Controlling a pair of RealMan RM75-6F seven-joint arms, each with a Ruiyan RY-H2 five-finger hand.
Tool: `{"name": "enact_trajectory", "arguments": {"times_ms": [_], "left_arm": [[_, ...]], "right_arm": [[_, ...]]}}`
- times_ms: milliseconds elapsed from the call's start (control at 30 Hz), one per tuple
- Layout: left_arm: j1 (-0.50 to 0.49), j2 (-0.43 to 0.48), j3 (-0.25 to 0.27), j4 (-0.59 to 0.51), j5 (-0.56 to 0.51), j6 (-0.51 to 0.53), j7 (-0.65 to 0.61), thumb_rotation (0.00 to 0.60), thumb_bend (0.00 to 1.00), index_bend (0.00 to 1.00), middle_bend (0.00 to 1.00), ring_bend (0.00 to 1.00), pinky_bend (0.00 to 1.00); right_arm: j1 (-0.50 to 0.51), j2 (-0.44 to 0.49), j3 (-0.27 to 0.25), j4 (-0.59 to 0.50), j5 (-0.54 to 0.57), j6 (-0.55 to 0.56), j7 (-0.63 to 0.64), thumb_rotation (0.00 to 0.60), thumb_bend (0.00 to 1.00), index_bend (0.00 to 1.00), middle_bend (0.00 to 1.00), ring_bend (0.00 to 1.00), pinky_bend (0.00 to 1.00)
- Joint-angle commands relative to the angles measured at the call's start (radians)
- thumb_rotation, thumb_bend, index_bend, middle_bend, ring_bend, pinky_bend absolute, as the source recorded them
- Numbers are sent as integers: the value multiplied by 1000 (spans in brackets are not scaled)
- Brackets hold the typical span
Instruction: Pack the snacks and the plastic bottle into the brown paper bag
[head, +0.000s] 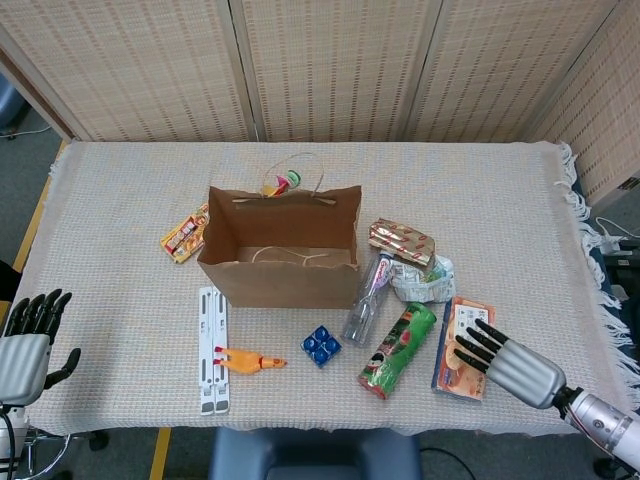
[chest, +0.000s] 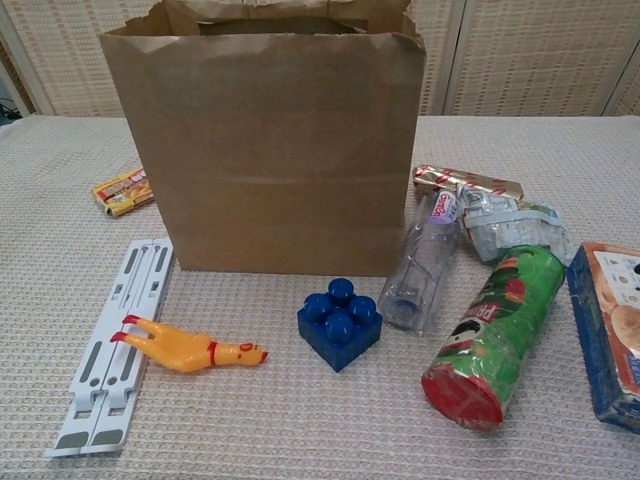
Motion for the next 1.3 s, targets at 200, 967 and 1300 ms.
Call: {"name": "enact_trajectory", "arguments": {"times_ms": [200, 967, 1300], "left_arm": [[0, 3, 0, 0, 0, -4, -12, 600, 354, 0, 0, 0, 0], [-2, 13, 3, -3, 2, -13, -31, 600, 352, 0, 0, 0, 0], [-3, 16, 4, -3, 4, -16, -40, 600, 354, 0, 0, 0, 0]], "right_arm": [[55, -57, 17, -42, 43, -135, -79, 600, 0, 0, 0, 0, 0], [119, -159, 60, -85, 201, -337, -262, 600, 5, 0, 0, 0, 1], [132, -167, 35, -84, 184, -300, -227, 600, 270, 591, 529, 506, 561]]}}
